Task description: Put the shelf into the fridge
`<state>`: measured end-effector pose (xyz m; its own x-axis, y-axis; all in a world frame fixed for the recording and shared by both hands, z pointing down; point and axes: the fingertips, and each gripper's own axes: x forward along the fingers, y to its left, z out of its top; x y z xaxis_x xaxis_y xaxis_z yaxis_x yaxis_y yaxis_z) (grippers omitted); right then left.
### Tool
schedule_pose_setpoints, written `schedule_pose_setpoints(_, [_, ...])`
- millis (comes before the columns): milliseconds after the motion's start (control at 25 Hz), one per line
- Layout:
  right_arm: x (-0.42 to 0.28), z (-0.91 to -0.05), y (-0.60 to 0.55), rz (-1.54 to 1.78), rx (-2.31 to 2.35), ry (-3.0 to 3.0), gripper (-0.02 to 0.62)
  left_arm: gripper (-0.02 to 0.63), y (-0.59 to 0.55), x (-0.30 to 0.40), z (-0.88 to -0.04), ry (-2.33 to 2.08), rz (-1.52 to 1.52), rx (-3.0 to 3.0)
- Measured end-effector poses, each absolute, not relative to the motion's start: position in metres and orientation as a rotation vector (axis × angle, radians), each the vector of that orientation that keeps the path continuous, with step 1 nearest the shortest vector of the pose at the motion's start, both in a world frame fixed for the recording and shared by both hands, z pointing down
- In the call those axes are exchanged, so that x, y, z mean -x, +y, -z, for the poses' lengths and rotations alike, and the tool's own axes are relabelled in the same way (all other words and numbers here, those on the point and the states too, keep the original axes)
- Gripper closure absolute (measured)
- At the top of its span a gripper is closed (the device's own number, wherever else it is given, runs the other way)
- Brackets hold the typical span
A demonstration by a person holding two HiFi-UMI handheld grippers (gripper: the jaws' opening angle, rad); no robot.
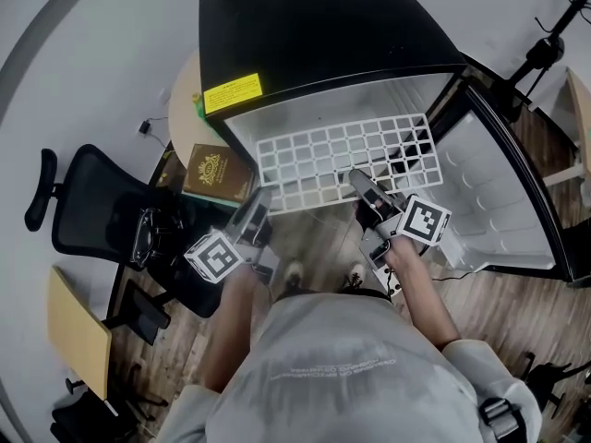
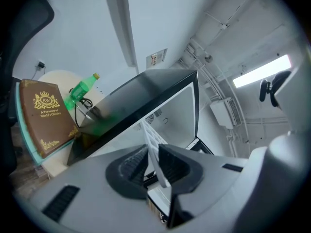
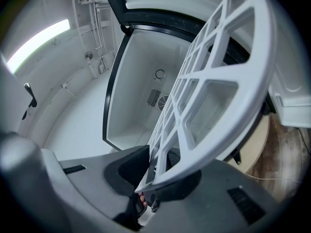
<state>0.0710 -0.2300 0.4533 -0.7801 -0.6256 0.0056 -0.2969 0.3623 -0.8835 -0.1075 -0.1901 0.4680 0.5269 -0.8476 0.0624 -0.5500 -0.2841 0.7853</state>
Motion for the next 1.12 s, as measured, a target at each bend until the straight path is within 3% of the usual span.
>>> schedule_pose_setpoints(1120, [-0.073, -0.462, -0.239, 1.475, 0.803, 2.294, 0.543, 0.552, -0.190, 0.105, -0.460, -1.126, 0.437, -1.959])
